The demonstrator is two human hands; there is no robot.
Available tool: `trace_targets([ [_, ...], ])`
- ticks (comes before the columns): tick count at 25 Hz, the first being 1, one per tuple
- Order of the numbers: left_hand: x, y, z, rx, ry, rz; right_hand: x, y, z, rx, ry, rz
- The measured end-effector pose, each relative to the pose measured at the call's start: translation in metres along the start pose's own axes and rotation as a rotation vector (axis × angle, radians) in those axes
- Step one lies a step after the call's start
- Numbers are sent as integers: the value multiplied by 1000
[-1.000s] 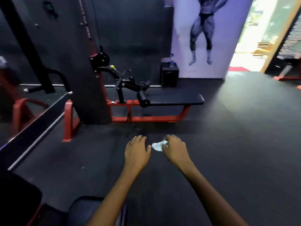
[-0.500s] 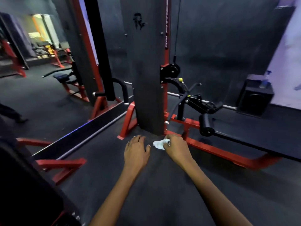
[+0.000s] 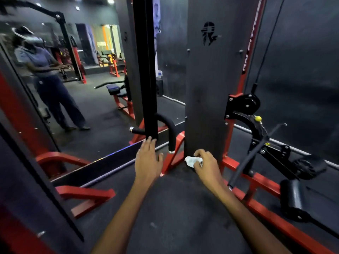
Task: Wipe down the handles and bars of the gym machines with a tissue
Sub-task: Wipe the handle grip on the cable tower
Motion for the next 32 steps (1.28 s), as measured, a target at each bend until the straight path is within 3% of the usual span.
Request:
trace_targets([
  [3,-2,77,-17,40,-49,170,26,72,0,-82,98,86],
  [7,7,169,-28,67,-137,273,53,172,-23,-141,260,158],
  [10,18,226,-31,196,-209,373,84,226,-63,-383,219,98],
  [13,39,258,-36,271,-201,508,118,231,-74,-671,69,-73],
  [17,60,267,-48,385,-244,613,114,198,-8,-850,2,-41],
  [19,64,270,-51,429,-245,631,104,185,19,-843,68,45],
  [22,70,277,-51,446,-254,646,107,217,-13,-681,180,173],
  [25,73,280,-54,476,-255,643,122,245,-69,-605,97,-66],
  [28,75,282,-57,486,-266,646,121,225,-30,-752,39,-39],
  [32,78,280,-54,486,-276,655,101,207,21,-523,146,153],
])
Point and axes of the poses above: each hand's wrist, its own y-axis towards the middle knuckle, its own x-axis out of the palm, z = x × y, the point moved 2 cm from there along y, towards the middle knuckle, and after that the axes turned 6 degrees about -y, right-handed, at the moved point
